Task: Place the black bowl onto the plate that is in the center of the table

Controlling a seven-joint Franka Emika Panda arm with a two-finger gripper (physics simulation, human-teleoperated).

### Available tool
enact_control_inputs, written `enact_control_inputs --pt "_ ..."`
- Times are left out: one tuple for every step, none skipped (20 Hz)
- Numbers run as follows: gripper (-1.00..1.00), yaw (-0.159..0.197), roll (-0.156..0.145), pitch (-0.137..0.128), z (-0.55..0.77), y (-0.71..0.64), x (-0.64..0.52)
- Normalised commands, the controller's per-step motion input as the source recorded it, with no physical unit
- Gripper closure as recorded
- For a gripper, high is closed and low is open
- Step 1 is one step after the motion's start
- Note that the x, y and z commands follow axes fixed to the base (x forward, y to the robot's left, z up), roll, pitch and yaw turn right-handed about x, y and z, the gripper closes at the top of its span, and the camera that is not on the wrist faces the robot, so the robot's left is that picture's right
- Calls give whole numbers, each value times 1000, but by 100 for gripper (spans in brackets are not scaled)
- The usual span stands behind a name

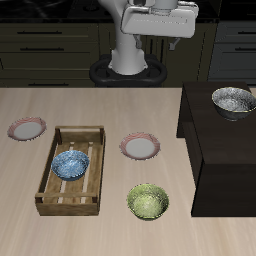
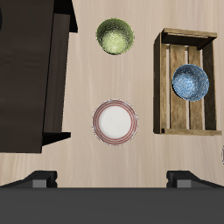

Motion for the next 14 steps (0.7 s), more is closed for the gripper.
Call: enact_control_inputs --pt "-100 4 8 5 39 153 160" --pt "-100 -1 -21 18 66 356 278" --pt "-100 -25 37 50 4 216 175" --pt "-100 -10 -1 16 -3 88 153" --pt "-100 -2 32 53 -95 402 313" --pt "-100 -2 7 30 -48 230 154" --pt "-100 10 -1 4 -45 61 112" --pt "-100 17 14 56 -140 1046 552" --pt "-100 -18 23 46 -30 303 175" --pt "-100 -11 19 32 -26 264 94" --pt "-100 -4 6 0 15 176 78" --pt "-100 1 10 -5 60 264 79" --pt "-100 -41 3 14 178 582 205" --pt "-100 25 5 -16 56 79 39"
